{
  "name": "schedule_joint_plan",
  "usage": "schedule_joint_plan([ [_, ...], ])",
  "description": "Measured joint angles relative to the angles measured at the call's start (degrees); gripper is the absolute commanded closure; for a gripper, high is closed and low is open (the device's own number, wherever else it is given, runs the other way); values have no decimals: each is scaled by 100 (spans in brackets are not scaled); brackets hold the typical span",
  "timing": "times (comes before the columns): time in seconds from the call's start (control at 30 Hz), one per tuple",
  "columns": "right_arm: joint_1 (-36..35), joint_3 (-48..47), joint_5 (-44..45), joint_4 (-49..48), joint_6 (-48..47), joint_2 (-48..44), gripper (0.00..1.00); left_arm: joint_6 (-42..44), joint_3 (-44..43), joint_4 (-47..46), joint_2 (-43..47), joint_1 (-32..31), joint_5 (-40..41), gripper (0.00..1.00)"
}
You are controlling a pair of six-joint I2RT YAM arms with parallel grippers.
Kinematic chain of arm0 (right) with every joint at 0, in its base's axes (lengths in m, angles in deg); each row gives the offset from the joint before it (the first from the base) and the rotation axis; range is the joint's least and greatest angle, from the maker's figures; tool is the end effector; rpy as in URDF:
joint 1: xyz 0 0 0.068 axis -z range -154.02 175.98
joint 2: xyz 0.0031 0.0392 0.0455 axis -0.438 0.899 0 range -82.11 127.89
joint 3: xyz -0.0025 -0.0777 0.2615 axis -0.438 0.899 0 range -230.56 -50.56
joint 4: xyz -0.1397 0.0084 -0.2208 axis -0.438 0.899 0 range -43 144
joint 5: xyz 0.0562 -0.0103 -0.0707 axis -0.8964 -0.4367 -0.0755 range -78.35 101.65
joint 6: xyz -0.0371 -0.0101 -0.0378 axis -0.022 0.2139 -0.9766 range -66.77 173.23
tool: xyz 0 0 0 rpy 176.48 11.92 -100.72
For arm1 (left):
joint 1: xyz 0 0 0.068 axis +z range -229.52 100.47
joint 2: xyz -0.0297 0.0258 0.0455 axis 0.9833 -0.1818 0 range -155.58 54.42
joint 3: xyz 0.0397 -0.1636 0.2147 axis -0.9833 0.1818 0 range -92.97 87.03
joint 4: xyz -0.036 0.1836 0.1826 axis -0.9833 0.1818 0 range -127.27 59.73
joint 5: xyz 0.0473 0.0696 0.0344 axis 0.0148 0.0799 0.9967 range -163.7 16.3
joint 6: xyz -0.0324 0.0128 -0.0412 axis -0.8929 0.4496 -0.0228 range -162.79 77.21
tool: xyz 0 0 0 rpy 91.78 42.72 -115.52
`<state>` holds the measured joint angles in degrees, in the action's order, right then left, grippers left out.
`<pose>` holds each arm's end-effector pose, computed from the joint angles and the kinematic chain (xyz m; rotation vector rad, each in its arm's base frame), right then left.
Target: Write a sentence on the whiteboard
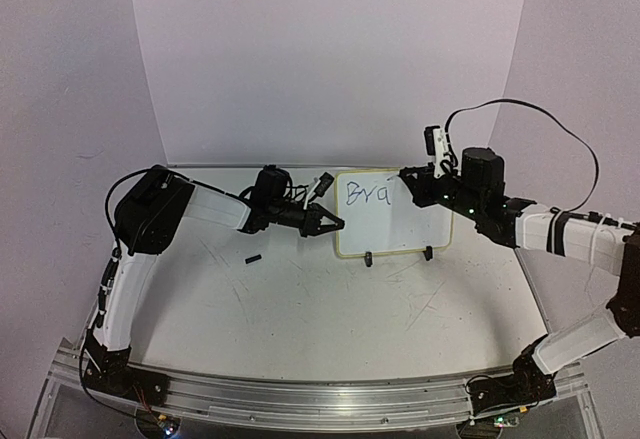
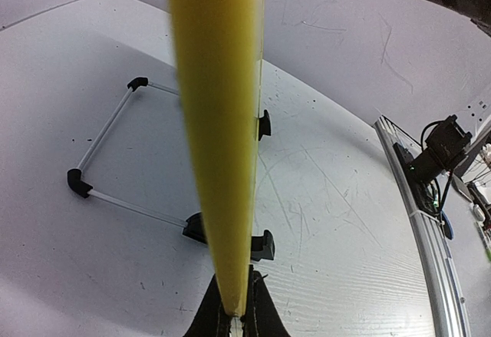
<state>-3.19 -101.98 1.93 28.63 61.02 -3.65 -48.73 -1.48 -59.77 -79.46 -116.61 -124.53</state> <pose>0.2768 0.1614 0.2978 -0.4515 1.7011 0.6195 0.3876 -0.3275 0.1342 1.1245 1.7267 -1.3469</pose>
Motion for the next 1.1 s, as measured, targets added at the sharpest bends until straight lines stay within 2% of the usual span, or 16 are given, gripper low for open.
schedule_joint_plan([
  [0.23,59,-35,136,61,-190,372,100,4,-2,2,0,0,0,100],
  [0.57,109,-55,280,85,-264,415,100,24,-31,55,0,0,4,100],
  [1.1,245,-173,105,92,-249,647,100,72,-35,61,0,0,2,100],
])
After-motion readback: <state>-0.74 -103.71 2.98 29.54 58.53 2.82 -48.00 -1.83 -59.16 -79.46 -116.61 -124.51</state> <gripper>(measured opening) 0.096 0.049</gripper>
